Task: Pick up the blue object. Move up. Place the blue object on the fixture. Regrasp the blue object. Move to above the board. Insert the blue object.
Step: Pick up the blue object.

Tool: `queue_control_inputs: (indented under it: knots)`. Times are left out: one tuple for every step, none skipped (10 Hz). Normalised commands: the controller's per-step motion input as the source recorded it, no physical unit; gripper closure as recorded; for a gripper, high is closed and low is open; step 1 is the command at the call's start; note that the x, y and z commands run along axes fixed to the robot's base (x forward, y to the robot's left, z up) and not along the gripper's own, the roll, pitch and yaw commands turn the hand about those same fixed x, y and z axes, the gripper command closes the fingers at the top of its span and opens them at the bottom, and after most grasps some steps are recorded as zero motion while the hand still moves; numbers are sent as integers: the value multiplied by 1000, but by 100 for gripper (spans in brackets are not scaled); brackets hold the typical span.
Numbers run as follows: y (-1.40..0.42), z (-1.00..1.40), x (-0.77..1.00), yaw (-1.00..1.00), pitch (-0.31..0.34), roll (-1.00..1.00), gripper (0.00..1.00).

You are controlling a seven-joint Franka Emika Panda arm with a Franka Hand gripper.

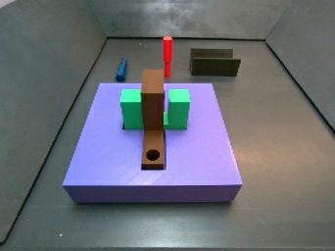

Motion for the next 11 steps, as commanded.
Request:
queue_control_inputs:
  knots:
    - [0, -111, 0, 0, -19, -51, 0]
    - [46, -129, -246, -3, -39, -41, 0]
    - [0, -106, -583, -83, -106, -44, 0]
    - [0, -160, -714, -37, -237, 0, 0]
    - [0, -134, -737, -29, -259, 0, 0]
    - [-143, -191, -631, 0, -271, 0, 0]
    - [-294, -369, -706, 0, -274, 90, 0]
    - [-326, -371, -743, 0, -261, 121, 0]
    - [-426, -366, -686, 0, -244, 137, 0]
    - [-563, -374, -609, 0, -213, 161, 0]
    - [-609, -403, -511, 0, -193, 173, 0]
